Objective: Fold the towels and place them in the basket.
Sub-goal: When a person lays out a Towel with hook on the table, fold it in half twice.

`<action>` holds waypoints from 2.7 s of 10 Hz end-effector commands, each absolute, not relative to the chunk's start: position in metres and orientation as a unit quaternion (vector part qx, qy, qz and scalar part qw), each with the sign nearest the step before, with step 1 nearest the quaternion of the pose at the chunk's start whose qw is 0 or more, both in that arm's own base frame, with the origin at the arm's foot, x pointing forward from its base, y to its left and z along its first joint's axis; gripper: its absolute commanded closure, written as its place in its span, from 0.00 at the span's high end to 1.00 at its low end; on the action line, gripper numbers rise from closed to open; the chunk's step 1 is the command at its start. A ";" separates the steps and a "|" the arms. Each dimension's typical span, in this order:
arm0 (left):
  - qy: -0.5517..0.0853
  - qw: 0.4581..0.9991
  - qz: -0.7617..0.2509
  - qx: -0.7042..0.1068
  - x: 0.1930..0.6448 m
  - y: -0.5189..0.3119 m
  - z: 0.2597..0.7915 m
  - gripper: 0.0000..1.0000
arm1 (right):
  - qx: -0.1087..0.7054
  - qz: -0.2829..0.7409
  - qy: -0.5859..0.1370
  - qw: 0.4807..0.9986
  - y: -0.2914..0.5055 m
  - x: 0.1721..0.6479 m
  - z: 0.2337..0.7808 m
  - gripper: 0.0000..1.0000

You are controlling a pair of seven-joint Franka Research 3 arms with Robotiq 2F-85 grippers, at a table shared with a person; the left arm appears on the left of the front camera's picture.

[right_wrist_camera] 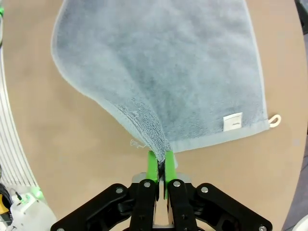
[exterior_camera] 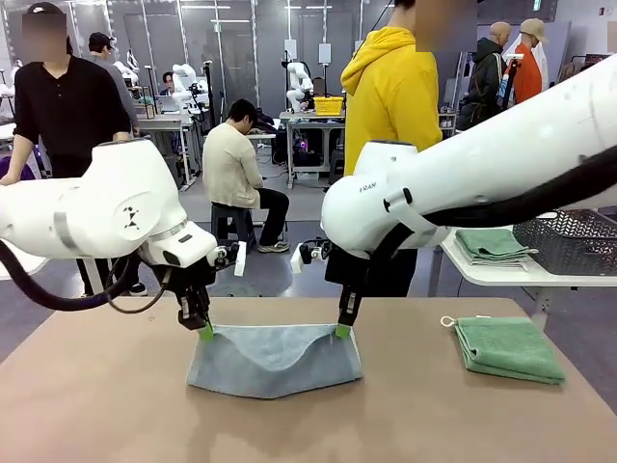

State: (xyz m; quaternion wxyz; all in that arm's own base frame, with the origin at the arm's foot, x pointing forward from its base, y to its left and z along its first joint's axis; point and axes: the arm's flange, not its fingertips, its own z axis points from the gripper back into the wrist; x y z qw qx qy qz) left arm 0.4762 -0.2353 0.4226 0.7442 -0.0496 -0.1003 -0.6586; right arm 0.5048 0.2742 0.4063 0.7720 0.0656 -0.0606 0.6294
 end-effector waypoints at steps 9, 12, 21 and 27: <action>-0.058 0.799 -0.595 -0.065 0.603 -0.206 0.389 0.07 | 0.075 0.531 -0.025 0.843 0.269 0.624 0.371 0.07; -0.058 0.802 -0.590 -0.073 0.613 -0.196 0.379 0.07 | 0.076 0.516 -0.019 0.853 0.258 0.629 0.359 0.07; -0.077 0.813 -0.572 -0.077 0.617 -0.196 0.352 0.07 | 0.073 0.511 -0.047 0.855 0.250 0.633 0.333 0.07; -0.097 0.813 -0.567 -0.088 0.619 -0.203 0.349 0.07 | 0.058 0.500 -0.061 0.862 0.246 0.631 0.326 0.07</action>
